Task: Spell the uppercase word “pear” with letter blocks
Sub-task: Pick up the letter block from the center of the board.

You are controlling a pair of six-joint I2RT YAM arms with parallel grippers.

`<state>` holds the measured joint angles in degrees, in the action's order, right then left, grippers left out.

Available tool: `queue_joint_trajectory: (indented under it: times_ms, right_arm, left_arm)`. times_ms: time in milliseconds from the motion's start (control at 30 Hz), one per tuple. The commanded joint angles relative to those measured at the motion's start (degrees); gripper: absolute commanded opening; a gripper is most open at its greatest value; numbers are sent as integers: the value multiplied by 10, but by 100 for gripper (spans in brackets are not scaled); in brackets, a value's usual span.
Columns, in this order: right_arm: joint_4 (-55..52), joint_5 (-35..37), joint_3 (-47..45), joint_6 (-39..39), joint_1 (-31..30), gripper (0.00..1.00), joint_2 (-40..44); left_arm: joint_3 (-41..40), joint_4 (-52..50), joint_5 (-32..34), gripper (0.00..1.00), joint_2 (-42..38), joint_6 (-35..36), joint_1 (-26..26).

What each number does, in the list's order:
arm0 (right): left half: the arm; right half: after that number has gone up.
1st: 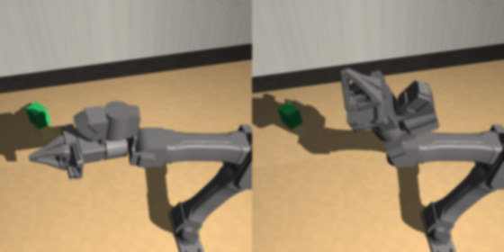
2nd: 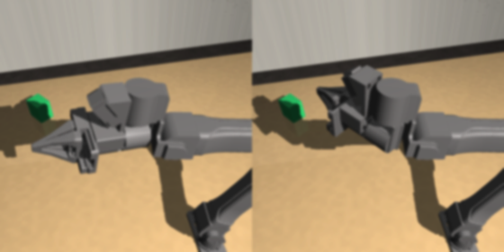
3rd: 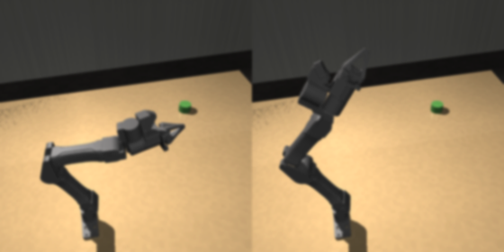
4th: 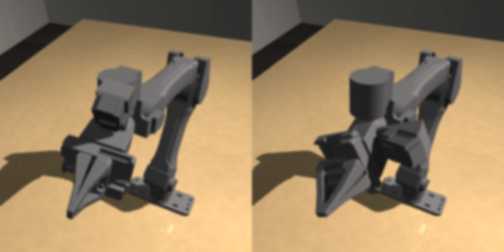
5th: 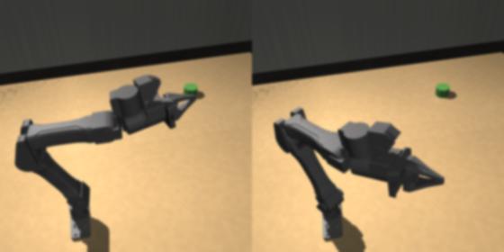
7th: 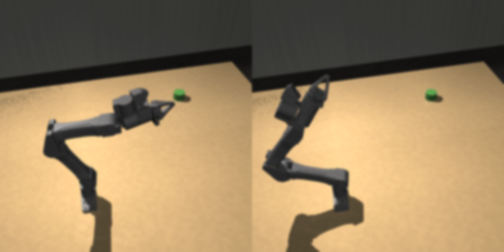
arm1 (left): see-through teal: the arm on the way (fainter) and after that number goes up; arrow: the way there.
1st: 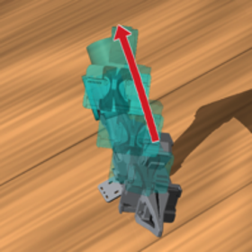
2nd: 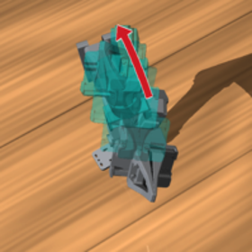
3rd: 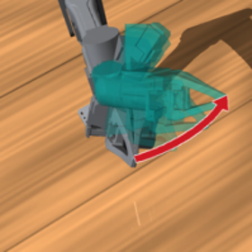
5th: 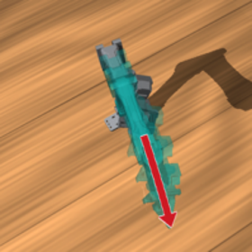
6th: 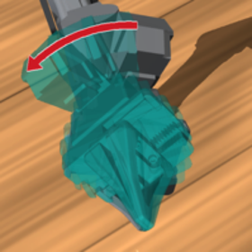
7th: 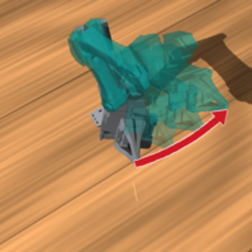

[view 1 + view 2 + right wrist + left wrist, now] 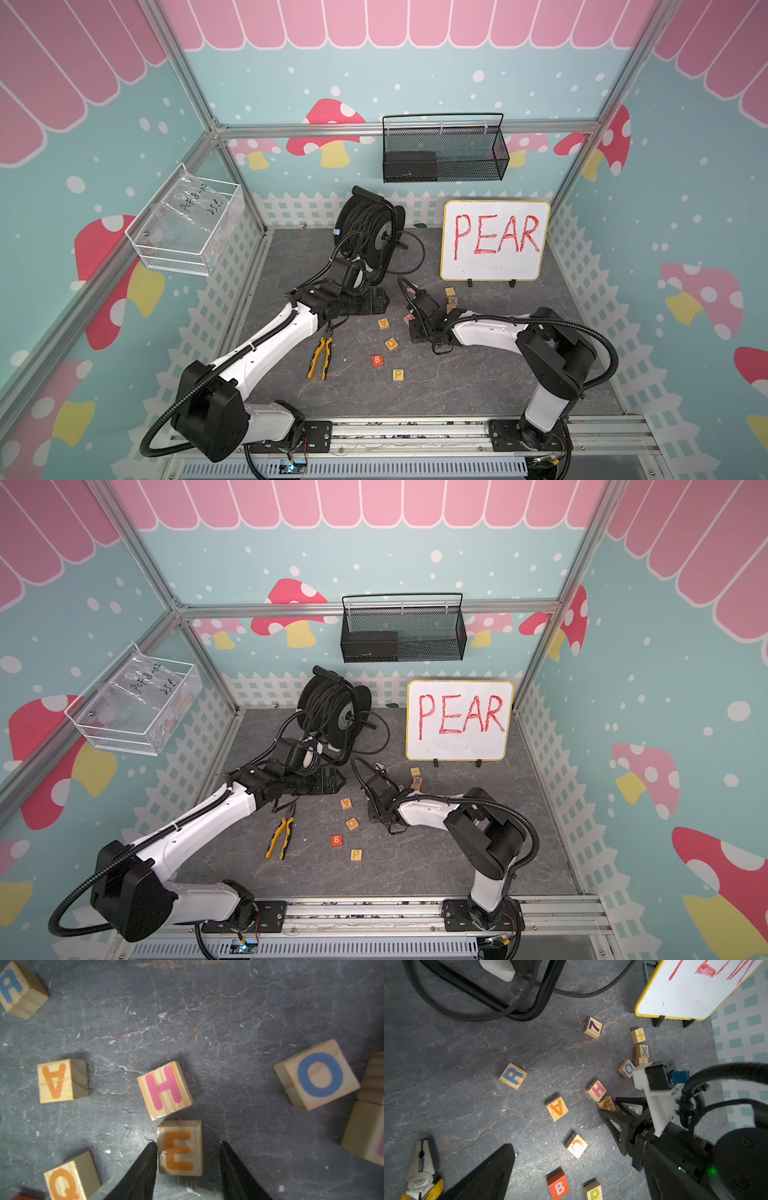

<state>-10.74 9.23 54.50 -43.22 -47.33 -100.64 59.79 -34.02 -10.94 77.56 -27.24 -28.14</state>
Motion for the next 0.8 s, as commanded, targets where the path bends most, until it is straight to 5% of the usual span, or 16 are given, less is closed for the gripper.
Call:
queue_joint_trajectory:
  times_ms: [0, 433, 767]
  right_arm:
    - [-14, 15, 16, -12, -5, 51, -11]
    - [-42, 37, 32, -34, -9, 32, -29]
    - [-43, 44, 32, -40, -15, 28, 10]
  left_arm:
    - [10, 0, -33, 99, 15, -7, 4]
    - [12, 0, -51, 99, 36, -15, 4]
    - [11, 0, -54, 99, 31, -16, 5]
